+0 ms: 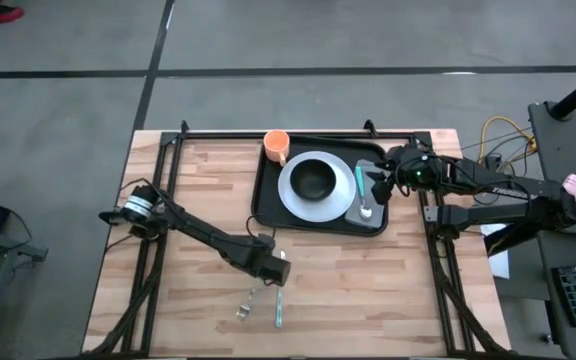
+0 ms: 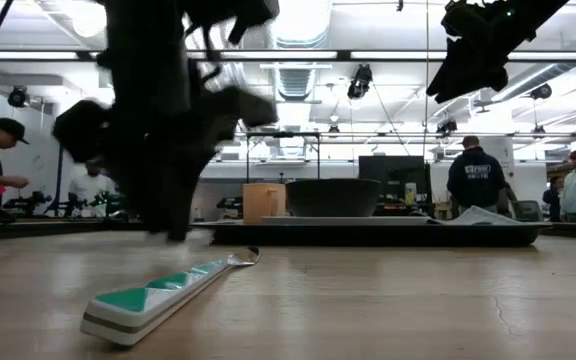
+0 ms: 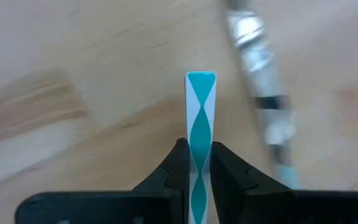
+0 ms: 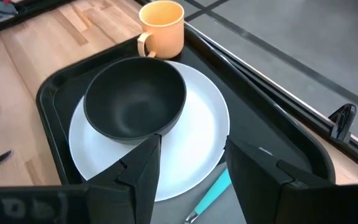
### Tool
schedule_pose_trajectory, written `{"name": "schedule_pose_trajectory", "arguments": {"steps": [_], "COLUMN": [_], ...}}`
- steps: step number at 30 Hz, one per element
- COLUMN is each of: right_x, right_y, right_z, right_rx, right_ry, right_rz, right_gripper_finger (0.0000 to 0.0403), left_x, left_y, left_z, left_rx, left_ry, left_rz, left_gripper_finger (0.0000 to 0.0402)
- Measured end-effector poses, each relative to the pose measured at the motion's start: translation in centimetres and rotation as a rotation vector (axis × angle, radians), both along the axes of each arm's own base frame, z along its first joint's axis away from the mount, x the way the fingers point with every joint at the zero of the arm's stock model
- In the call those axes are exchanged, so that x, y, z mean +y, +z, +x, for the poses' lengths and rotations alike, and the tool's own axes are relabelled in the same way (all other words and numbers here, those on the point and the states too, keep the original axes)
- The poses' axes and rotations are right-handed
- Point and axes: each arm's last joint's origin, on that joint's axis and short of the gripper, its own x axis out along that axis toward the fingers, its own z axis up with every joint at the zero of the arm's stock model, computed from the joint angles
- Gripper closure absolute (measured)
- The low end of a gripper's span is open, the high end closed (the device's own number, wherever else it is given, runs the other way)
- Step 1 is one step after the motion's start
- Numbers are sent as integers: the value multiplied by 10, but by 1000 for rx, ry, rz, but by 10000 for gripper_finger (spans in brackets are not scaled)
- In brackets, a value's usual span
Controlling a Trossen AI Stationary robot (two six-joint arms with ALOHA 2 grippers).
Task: Set up tray
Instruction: Put the green and white fork on the gray napkin to the right of the green spoon on the black tray
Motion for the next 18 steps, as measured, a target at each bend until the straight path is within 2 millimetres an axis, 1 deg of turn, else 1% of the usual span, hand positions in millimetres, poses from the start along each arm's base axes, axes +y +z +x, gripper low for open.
{"name": "schedule_pose_trajectory", "arguments": {"steps": [7, 9, 11, 15, 18], "right_x": [2, 3, 5, 8, 12], "right_y": [6, 8, 10, 14, 15], "right_z": [-9, -14, -20, -32, -37], "right_rx": [-52, -71, -91, -144, -184], "right_ry": [-14, -35, -44, -53, 28], "right_rz": [6, 24, 29, 73, 129], "right_gripper_finger": [234, 234, 234, 234, 234], "left_x": [8, 15, 25, 53, 78], "left_y": [34, 49, 63, 92, 117], "left_z": [8, 16, 24, 46, 59], "left_rx": [-113, -172, -228, -381, -471], "left_ry": [-73, -106, -126, -165, -180], "left_rz": [0, 17, 47, 137, 224], "left_gripper_finger": [380, 380, 380, 380, 380]}}
